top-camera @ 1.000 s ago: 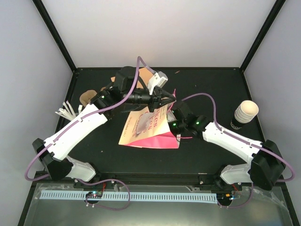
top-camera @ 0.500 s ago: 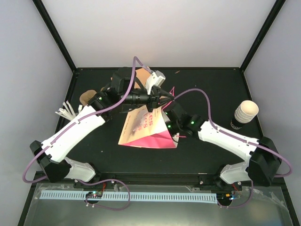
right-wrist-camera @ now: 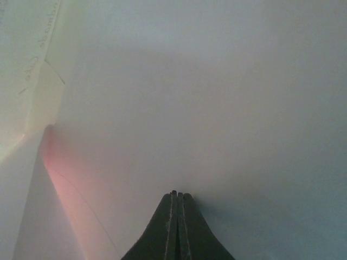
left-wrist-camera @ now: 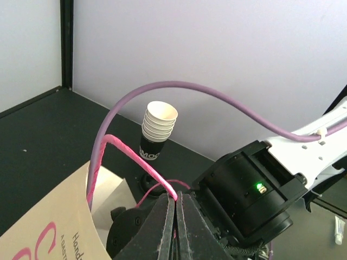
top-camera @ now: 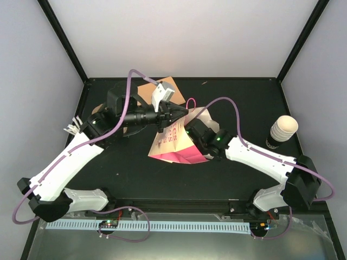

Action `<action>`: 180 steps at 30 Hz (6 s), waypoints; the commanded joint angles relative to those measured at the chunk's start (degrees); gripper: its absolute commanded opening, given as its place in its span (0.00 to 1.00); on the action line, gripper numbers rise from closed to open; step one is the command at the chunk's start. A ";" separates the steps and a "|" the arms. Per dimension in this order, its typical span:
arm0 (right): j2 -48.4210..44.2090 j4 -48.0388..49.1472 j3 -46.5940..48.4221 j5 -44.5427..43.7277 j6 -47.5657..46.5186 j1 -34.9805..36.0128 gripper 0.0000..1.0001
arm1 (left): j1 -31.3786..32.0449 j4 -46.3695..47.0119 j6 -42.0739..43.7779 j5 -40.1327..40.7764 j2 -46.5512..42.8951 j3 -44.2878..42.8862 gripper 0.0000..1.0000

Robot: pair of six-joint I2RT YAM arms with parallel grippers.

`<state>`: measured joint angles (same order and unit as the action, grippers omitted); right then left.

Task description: Pack the takeout coffee

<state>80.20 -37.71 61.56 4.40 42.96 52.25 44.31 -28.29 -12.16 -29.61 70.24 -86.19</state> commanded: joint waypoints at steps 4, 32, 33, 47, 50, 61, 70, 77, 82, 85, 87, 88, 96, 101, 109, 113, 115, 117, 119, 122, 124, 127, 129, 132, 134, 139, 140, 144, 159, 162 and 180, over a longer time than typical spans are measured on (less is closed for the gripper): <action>0.99 -10.16 2.16 -11.82 -3.80 0.56 0.01 | -0.02 2.40 1.94 3.07 -4.56 -1.11 0.01; -3.40 -5.60 2.95 -23.96 -1.26 -4.73 0.01 | -1.01 6.74 -0.31 -4.09 -14.50 16.63 0.01; -0.79 -8.35 4.48 -25.82 -0.56 -5.00 0.01 | -1.03 6.94 -0.29 -3.61 -15.46 17.33 0.02; 0.58 -10.19 6.81 -23.45 0.00 -5.06 0.01 | -1.07 8.60 1.40 1.64 -21.68 26.83 0.02; 2.04 -13.81 8.68 -28.23 -1.05 -4.88 0.01 | -1.07 8.44 0.42 3.67 -21.42 28.23 0.02; 8.89 -33.94 17.32 -55.43 0.50 -3.62 0.01 | -1.24 6.08 -7.83 17.92 -22.65 31.05 0.02; 11.44 -32.38 18.96 -49.36 -8.80 -1.66 0.01 | -1.60 4.45 -18.45 22.46 -23.81 40.12 0.02; 14.29 -28.77 18.61 -44.26 -9.91 2.20 0.01 | -1.71 0.90 -20.54 24.37 -26.38 44.32 0.02; 19.03 -30.19 20.25 -44.91 -9.72 6.45 0.01 | -1.78 0.41 -21.04 24.31 -29.50 46.16 0.02; 20.93 -29.95 20.26 -43.94 -10.73 8.57 0.01 | -1.81 1.24 -21.38 22.95 -30.77 47.09 0.02; 22.22 -30.13 20.11 -43.99 -10.50 9.52 0.01 | -1.86 1.99 -21.56 21.79 -31.31 47.33 0.02; 22.81 -30.13 19.83 -43.85 -10.47 9.88 0.01 | -1.86 2.23 -21.58 21.31 -31.45 47.34 0.01; 24.51 -27.07 15.26 -42.36 -11.22 10.21 0.01 | -1.79 2.44 -21.33 18.76 -32.23 47.35 0.02; 27.71 -29.49 14.77 -46.57 -9.48 9.19 0.01 | -1.86 1.45 -21.51 19.23 -33.25 47.11 0.02; 28.52 -27.13 12.53 -45.58 -12.32 5.12 0.01 | -1.86 0.13 -21.25 19.67 -36.07 45.95 0.02; 30.00 -28.92 13.37 -48.24 -11.42 4.26 0.01 | -1.86 -0.23 -20.94 19.03 -36.18 45.17 0.01; 30.37 -29.97 13.93 -49.95 -10.81 3.99 0.01 | -1.86 -0.86 -20.73 19.04 -35.91 44.52 0.02; 30.97 -32.99 15.26 -54.17 -7.50 3.58 0.01 | -1.86 -1.14 -20.71 18.98 -35.80 44.20 0.02; 31.38 -35.91 16.92 -57.18 -5.44 3.48 0.01 | -1.82 -1.02 -20.80 18.93 -35.79 44.02 0.02; 31.59 -39.64 18.86 -60.40 -3.20 3.50 0.01 | -1.86 -0.88 -20.67 18.74 -35.72 43.85 0.02; 31.51 -40.42 19.19 -61.51 -2.95 3.51 0.01 | -1.86 -1.12 -20.62 18.58 -35.49 43.72 0.02; 31.52 -38.26 18.46 -60.03 -5.63 3.52 0.01 | -1.85 -1.15 -20.91 18.13 -35.55 44.02 0.01; 32.06 -36.44 16.87 -59.19 -7.46 3.52 0.01 | -1.86 -1.28 -21.17 17.83 -35.74 44.34 0.01; 33.92 -36.83 15.57 -60.97 -6.48 3.48 0.01 | -1.86 -2.24 -21.39 18.38 -36.30 44.38 0.02; 34.81 -36.52 15.44 -60.61 -6.37 3.18 0.01 | -1.86 -2.63 -21.58 18.53 -36.80 44.57 0.02; 32.44 -30.35 14.53 -53.77 -12.47 1.89 0.01 | -1.86 -2.63 -22.25 17.46 -37.09 45.60 0.02; 32.54 -31.13 15.03 -54.87 -11.47 1.75 0.01 | -1.86 -2.76 -22.35 17.19 -37.10 45.73 0.02; 36.51 -42.67 19.39 -64.12 -0.28 1.72 0.01 | -1.86 -2.68 -22.69 16.55 -37.36 46.56 0.02; 38.38 -28.60 13.46 -52.53 -11.36 4.60 0.01 | -1.86 3.31 -25.39 9.89 -31.07 54.25 0.02; 37.51 -24.66 12.28 -47.14 -14.16 4.78 0.01 | -1.84 2.57 -25.25 10.19 -30.89 54.34 0.05; 37.74 -23.33 10.86 -50.26 -14.36 6.89 0.01 | -1.86 -8.66 -6.00 31.23 -29.84 33.47 0.71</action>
<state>117.38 -62.96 73.58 -45.06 28.18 57.84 42.74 -34.81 -27.86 -5.91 35.94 -46.37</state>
